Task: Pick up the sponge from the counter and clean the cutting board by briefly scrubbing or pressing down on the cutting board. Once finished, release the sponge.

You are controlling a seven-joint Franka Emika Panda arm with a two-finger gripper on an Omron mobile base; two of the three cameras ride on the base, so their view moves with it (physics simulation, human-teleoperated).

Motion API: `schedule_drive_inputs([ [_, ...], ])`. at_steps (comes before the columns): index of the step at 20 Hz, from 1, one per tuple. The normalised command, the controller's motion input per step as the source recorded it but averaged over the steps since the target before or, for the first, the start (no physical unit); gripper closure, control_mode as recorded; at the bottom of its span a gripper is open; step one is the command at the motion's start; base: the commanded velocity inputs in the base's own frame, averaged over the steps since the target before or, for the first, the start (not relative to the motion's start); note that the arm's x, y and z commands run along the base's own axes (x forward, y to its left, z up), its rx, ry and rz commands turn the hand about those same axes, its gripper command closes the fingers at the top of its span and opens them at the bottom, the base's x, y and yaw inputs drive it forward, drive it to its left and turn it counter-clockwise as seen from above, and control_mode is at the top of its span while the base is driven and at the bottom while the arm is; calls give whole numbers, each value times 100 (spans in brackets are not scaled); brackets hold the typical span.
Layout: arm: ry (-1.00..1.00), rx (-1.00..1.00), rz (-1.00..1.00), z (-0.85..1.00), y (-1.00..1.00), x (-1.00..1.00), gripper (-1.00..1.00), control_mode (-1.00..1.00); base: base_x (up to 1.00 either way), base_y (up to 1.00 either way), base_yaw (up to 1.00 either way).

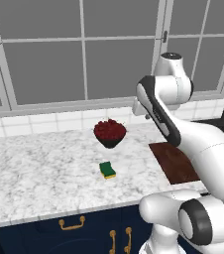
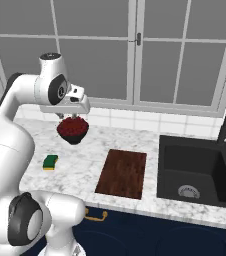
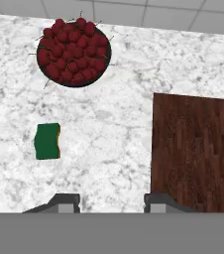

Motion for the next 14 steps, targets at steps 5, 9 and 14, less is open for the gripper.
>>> schedule_drive_inputs([
  [5, 23, -8, 0, -25, 37, 0, -100, -100, 0, 0, 0],
  [9, 43, -17, 0, -59, 100, 16, -100, -100, 0, 0, 0],
  [14, 31, 2, 0, -99, 96, 40, -100, -100, 0, 0, 0],
])
